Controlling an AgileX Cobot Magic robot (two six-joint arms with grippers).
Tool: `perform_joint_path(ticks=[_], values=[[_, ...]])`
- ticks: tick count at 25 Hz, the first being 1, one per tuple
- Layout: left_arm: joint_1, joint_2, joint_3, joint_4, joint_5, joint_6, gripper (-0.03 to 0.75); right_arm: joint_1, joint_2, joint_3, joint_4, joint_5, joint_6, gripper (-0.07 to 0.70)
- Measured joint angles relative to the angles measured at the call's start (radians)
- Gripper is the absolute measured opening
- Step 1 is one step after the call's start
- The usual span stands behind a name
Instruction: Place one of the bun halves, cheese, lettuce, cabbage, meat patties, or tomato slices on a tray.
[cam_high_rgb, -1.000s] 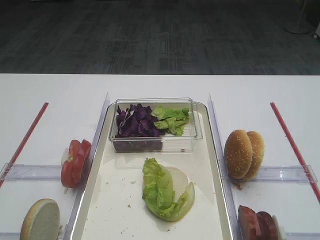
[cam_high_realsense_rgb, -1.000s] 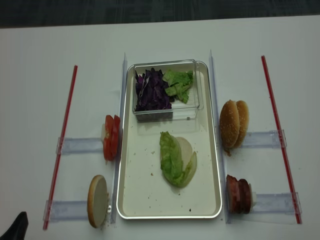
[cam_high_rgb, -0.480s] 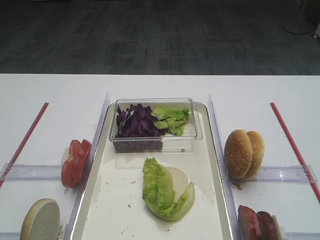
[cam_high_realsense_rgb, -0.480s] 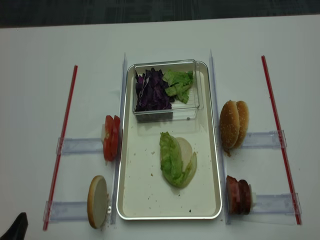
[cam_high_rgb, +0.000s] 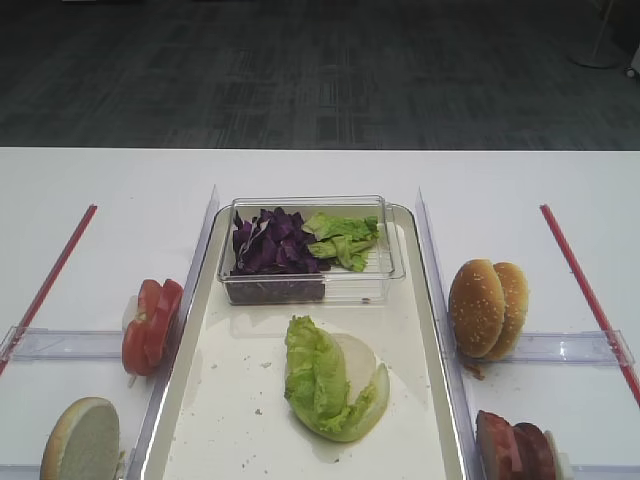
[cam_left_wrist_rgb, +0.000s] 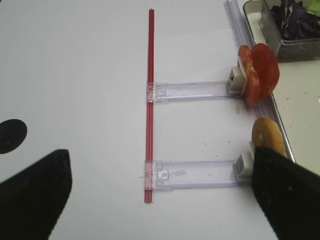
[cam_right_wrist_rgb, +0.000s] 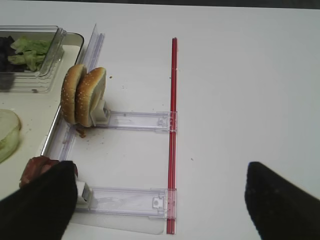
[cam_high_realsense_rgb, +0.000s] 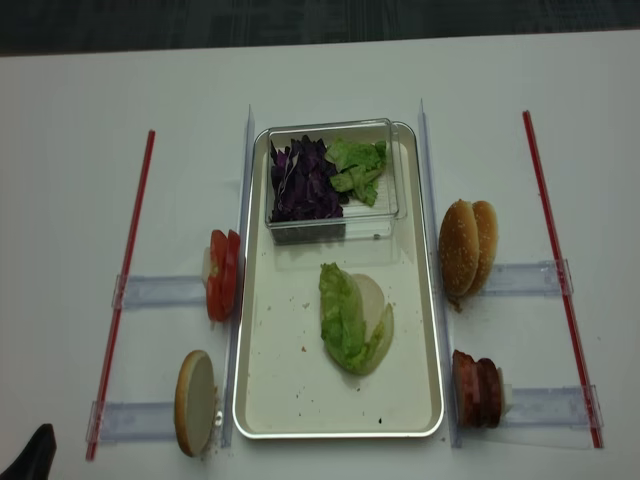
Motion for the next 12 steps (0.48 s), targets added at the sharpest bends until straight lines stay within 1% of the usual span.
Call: perform_joint_path(ticks=[12], values=[[0.0,0.0,0.0,0.0,0.0,0.0,0.671,0.0,0.0,0.0,0.0,0.002,0.001,0.69]])
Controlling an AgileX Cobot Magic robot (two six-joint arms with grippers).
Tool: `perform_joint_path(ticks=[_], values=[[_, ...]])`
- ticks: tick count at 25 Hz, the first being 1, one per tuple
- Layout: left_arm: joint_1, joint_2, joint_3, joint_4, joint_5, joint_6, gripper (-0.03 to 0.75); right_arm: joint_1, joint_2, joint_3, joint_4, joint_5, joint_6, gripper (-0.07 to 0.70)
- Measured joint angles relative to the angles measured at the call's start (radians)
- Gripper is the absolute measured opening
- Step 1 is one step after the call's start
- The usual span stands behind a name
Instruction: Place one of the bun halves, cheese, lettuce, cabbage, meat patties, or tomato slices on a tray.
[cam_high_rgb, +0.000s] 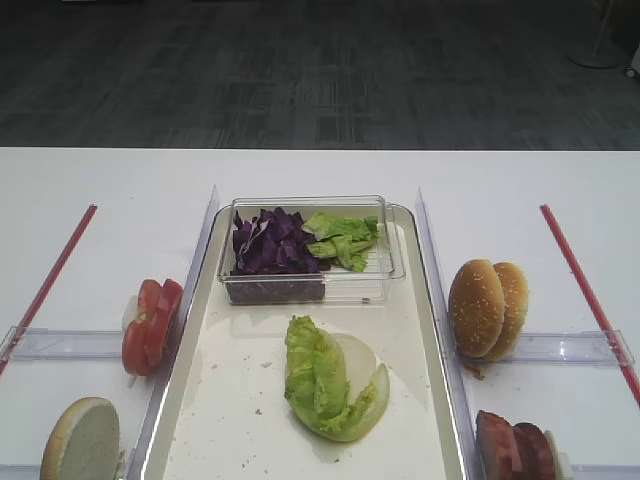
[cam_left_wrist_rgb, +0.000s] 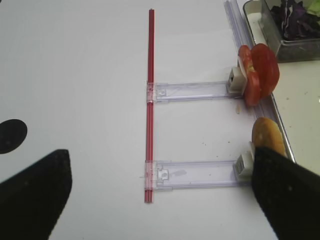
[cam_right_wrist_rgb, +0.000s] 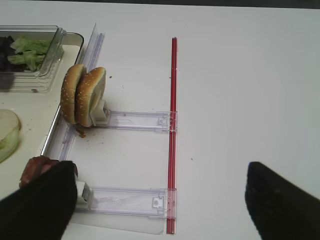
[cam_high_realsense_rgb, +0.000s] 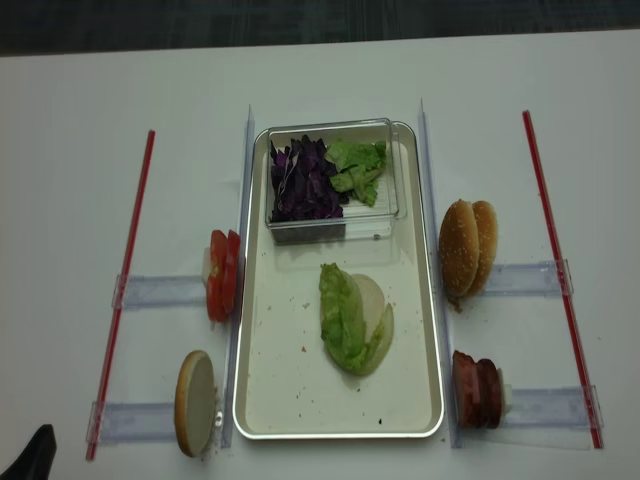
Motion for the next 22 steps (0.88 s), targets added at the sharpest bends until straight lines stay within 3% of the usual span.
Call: perform_joint_path(ticks=[22], values=[[0.0,0.0,0.0,0.0,0.0,0.0,0.671,0.0,0.0,0.001,0.0,0.0,0.0,0.688]])
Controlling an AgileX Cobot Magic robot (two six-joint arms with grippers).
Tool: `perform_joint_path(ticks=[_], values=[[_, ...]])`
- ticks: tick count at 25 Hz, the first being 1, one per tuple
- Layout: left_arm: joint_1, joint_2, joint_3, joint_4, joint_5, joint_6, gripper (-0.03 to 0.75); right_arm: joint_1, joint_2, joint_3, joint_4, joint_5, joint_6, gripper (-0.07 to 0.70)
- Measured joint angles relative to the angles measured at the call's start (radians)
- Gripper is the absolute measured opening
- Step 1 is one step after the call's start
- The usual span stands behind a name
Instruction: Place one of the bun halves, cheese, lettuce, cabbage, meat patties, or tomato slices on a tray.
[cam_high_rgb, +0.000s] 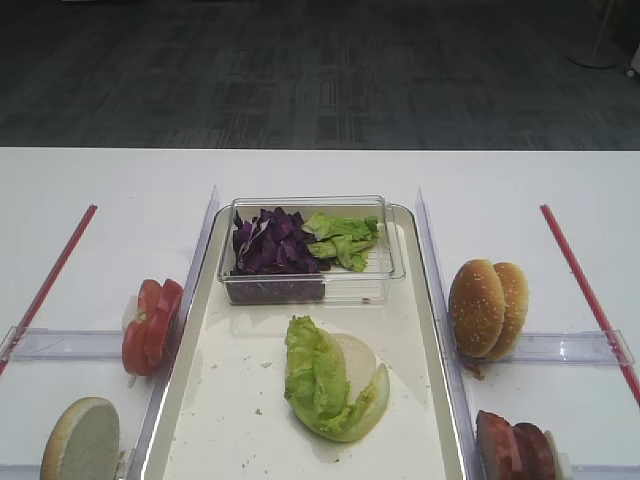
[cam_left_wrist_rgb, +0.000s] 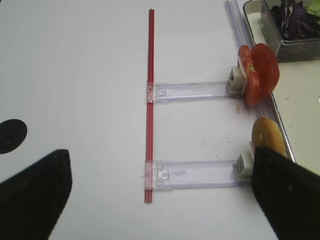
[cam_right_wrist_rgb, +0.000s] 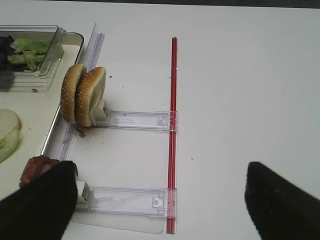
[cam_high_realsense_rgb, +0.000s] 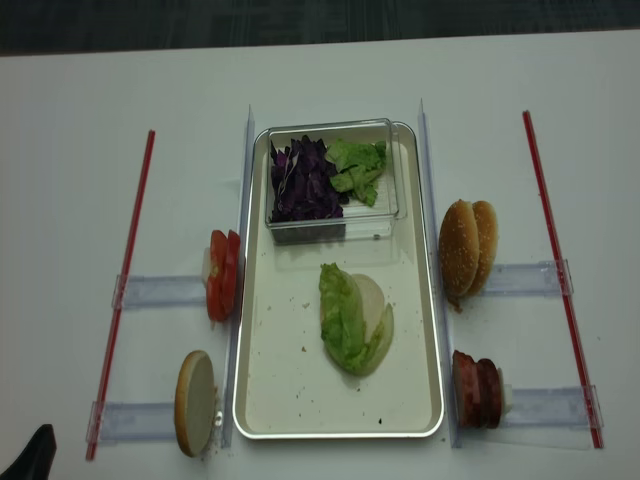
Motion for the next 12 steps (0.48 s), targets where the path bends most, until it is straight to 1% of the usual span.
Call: perform_joint_path(ticks=[12], values=[[0.0,0.0,0.0,0.0,0.0,0.0,0.671,0.0,0.0,0.0,0.0,0.002,0.0,0.688]])
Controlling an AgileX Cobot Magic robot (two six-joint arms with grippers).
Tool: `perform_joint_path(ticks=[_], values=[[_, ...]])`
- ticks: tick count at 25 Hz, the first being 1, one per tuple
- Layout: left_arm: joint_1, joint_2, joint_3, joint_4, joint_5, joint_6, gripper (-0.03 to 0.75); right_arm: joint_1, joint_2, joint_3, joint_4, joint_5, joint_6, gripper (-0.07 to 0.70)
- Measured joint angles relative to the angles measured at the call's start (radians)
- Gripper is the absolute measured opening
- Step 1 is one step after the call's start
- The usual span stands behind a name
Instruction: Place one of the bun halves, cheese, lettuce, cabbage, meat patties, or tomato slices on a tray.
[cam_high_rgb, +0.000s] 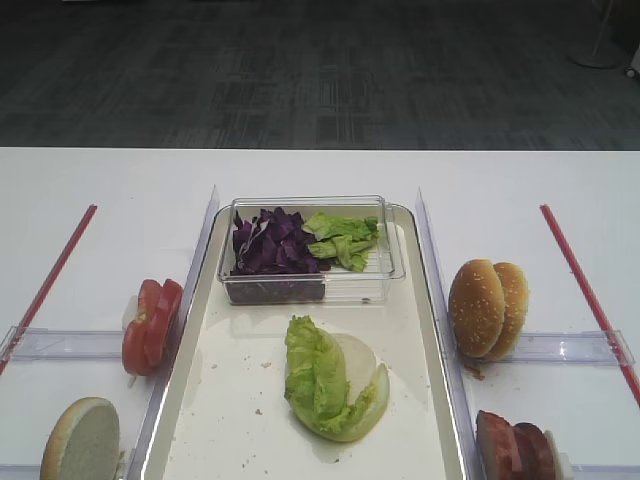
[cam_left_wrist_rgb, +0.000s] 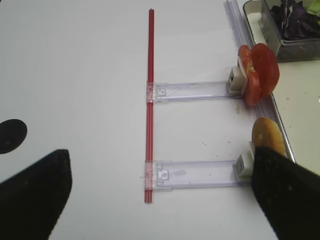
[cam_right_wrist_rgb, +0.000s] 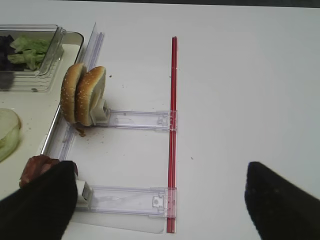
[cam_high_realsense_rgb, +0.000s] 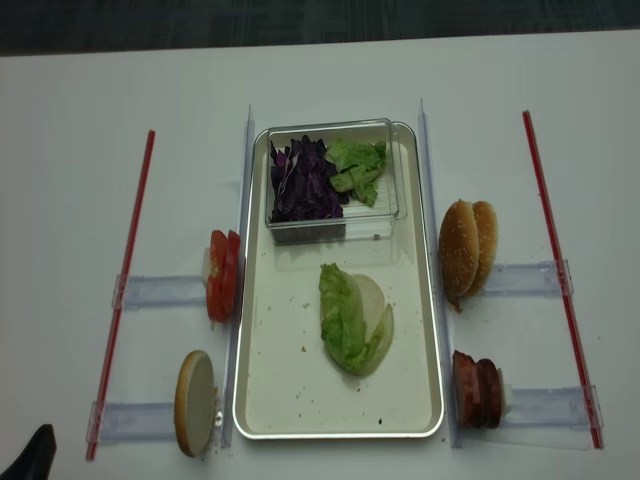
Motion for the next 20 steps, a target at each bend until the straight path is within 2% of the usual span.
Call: perform_joint_path(ticks=[20], values=[[0.0,0.0,0.0,0.0,0.0,0.0,0.671,0.0,0.0,0.0,0.0,0.0,0.002,0.687]])
